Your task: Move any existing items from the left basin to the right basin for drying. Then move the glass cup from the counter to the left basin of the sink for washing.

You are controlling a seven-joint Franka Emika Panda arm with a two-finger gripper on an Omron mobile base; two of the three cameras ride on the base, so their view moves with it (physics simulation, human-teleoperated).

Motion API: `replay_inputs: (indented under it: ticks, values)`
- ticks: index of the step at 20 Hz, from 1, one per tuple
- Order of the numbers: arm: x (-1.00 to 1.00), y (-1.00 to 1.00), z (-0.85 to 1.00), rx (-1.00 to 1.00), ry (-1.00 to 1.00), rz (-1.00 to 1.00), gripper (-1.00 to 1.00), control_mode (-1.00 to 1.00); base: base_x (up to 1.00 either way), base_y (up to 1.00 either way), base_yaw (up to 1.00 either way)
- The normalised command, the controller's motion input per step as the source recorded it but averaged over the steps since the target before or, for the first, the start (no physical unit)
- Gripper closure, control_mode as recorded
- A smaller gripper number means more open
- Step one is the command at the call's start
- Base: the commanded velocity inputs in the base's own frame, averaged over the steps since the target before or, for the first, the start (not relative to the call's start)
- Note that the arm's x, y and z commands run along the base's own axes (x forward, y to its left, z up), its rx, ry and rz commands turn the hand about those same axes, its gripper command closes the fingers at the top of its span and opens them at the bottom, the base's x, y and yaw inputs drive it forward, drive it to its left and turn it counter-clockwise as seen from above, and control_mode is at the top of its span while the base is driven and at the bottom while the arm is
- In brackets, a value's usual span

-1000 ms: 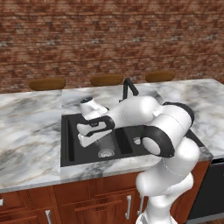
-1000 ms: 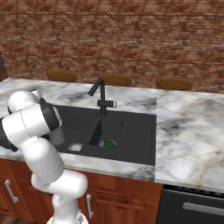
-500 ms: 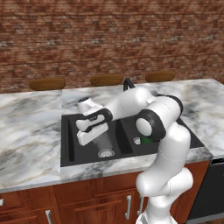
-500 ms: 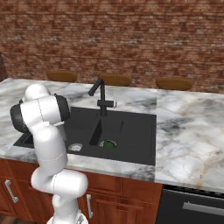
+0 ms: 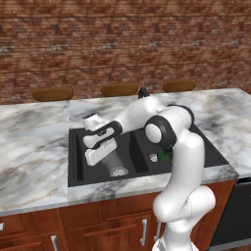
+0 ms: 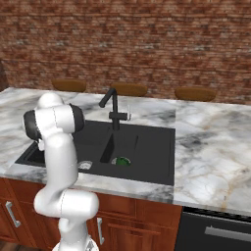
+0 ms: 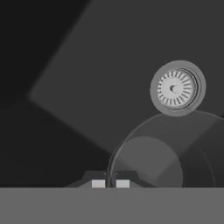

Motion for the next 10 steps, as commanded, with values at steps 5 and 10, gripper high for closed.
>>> replay_inputs:
  ticks: [5,10]
  values:
    - [0.00,0.00,-0.25,0.05,0.01,0.08,1.00,-1.00,0.00,0.00,0.00]
    - [0.04,0.00,-0.23,0.05,0.02,0.07,1.00,-1.00,0.00,0.00,0.00]
